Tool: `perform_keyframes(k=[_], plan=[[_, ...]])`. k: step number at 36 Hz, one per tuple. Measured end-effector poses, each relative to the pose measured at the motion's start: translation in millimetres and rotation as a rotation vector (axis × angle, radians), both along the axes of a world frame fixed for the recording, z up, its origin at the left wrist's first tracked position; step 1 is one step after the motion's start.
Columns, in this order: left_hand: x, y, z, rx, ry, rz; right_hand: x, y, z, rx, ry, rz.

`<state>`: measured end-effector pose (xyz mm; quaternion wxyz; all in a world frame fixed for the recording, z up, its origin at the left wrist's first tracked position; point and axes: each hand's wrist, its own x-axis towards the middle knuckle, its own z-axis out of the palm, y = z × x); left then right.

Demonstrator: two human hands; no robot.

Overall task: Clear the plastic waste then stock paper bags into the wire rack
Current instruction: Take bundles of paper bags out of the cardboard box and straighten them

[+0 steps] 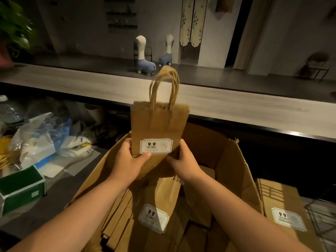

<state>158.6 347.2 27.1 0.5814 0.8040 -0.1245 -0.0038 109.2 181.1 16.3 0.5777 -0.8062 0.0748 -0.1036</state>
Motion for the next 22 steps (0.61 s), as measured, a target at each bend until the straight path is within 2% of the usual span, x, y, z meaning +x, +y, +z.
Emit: perform_keyframes(k=[2,5,9,15,22], plan=[[-5.4,-1.8,11.3,-0.024,-0.083,-0.002,-3.5,1.1,15.1,0.032,0.019,0.016],[-18.6,-7.8,28.8,-0.094,-0.103,-0.04,-19.2,0.3,41.8,0.099,0.017,0.05],[-43.5,-23.8,49.9,-0.234,-0.059,-0.089,-54.3,-11.8,74.1,0.069,-0.053,0.06],[-92.8,-74.5,77.0,-0.397,0.056,-0.222,-120.8,-51.4,105.8,0.099,-0.171,-0.072],[-147.8,-148.1,87.6,-0.35,0.074,-0.317,-187.6,-115.0,114.0,0.125,-0.142,-0.255]])
